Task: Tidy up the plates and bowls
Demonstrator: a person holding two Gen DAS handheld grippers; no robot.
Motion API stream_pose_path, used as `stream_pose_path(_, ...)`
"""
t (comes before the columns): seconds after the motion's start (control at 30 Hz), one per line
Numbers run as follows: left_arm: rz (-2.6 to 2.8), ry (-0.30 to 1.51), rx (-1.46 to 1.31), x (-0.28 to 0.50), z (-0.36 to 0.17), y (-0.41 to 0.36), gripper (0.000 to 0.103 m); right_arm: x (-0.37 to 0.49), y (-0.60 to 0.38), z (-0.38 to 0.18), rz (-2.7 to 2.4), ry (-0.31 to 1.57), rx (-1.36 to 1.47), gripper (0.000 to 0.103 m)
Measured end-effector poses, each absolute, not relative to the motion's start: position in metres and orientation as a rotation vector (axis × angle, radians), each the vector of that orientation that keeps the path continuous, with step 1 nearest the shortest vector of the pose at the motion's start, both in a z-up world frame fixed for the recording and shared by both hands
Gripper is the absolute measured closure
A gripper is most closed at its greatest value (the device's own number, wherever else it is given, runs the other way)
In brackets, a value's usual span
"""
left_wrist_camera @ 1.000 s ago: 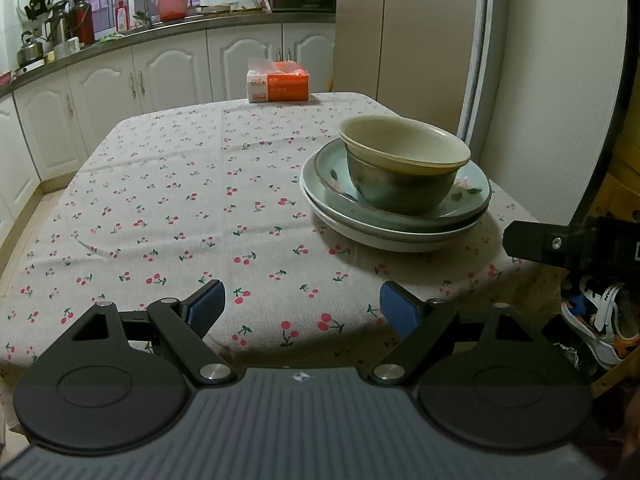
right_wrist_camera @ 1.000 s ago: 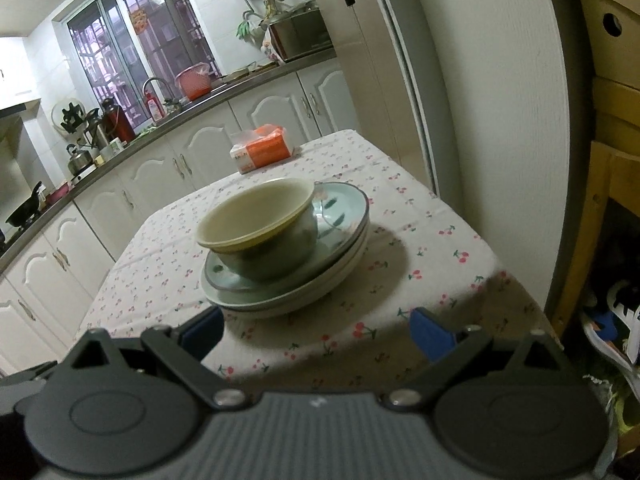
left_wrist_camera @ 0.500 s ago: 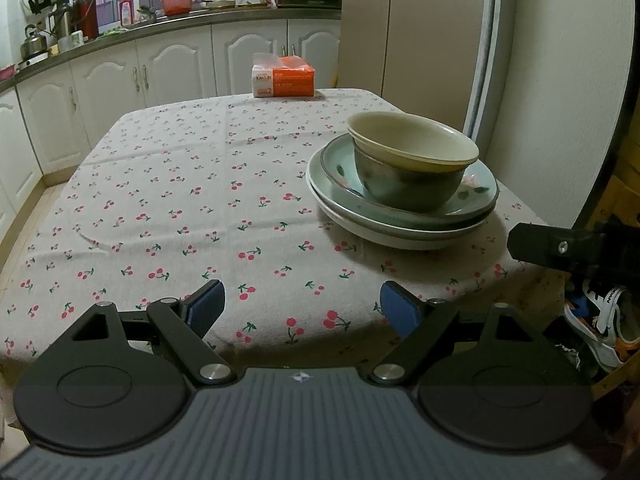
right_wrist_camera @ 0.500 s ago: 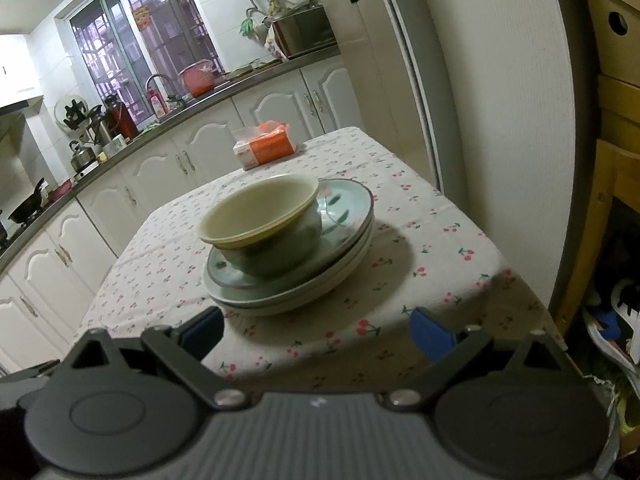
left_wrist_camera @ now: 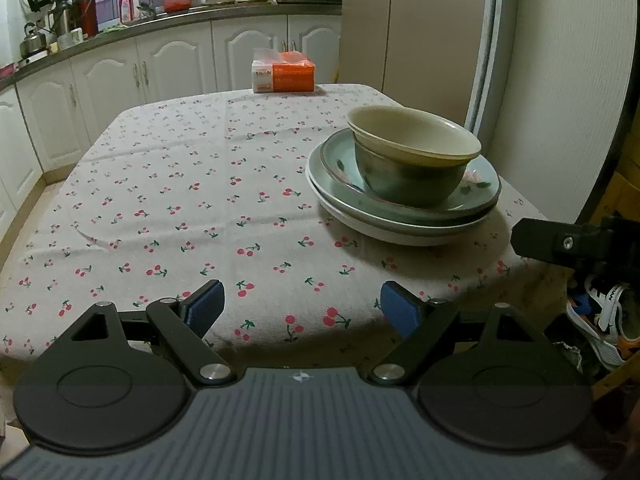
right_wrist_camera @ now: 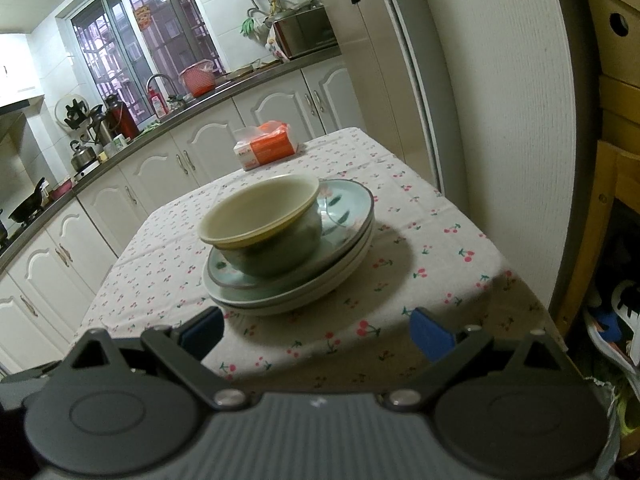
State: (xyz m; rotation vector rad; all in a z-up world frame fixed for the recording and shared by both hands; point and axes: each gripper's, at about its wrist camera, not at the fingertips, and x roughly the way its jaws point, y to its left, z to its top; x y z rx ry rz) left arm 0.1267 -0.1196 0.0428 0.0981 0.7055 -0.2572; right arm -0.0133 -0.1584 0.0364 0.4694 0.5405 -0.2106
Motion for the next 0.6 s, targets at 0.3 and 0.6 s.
stream_pose_path(0.3, -0.259, 0.716, 0.095, 0.1292, 0.0405, -0.1202, 0.000, -0.0123, -0.1601, 0.0350, -0.210, 0.545, 0.476, 0.004)
stream_pose_path(0.6, -0.266, 0.718, 0.092, 0.1287, 0.0397, -0.1217, 0.000, -0.0129, -0.1610, 0.0343, -0.209, 0.547, 0.479, 0.004)
